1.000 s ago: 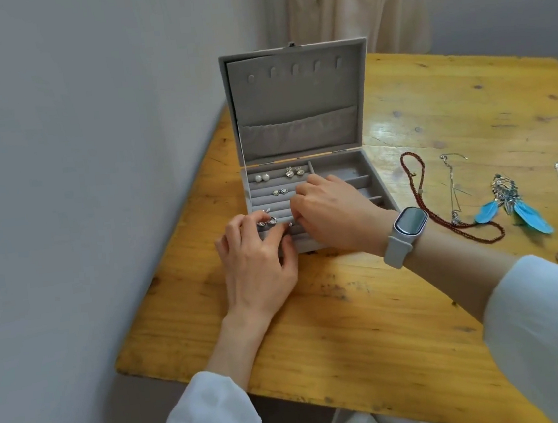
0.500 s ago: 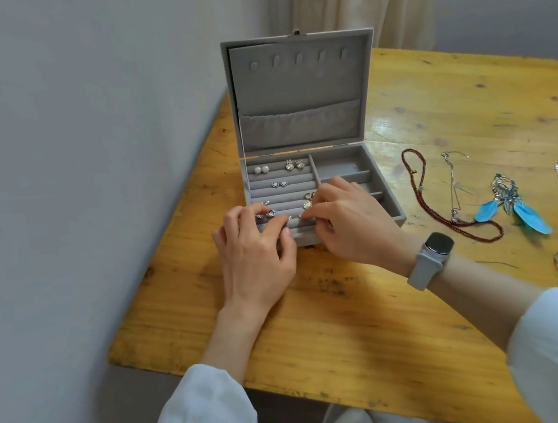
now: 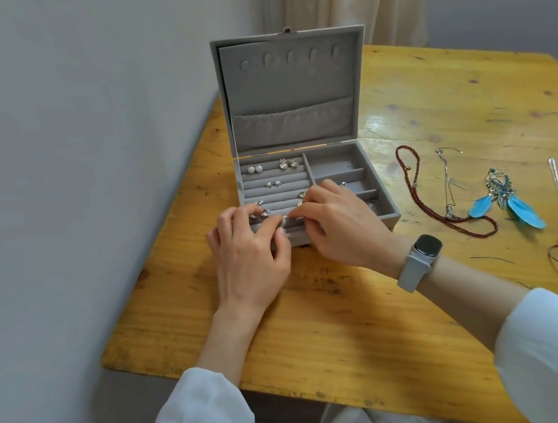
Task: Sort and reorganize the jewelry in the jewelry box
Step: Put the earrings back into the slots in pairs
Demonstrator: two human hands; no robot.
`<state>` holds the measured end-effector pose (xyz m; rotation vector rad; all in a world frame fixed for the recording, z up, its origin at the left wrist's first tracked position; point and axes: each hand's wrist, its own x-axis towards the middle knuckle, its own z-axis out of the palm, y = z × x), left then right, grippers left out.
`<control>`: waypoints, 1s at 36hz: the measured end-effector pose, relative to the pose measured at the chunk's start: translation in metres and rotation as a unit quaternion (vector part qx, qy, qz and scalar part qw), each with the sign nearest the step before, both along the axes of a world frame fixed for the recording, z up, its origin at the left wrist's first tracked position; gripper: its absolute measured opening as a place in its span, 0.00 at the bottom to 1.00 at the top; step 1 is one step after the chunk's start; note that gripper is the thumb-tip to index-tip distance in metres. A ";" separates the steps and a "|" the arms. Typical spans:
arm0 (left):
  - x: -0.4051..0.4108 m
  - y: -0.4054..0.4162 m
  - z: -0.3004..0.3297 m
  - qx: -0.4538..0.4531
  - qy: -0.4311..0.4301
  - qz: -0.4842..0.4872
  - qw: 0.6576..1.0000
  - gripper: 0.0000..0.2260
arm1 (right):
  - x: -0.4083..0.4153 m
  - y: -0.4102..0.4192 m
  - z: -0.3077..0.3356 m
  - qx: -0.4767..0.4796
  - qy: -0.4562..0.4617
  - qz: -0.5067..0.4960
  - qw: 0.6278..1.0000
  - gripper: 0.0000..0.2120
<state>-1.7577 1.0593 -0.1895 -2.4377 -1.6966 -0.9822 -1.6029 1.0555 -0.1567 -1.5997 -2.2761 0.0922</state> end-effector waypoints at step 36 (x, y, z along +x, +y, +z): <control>0.112 -0.101 0.000 -0.165 -0.090 -0.168 0.968 0.07 | 0.124 -0.146 -0.016 -0.059 0.035 -0.176 0.982 0.09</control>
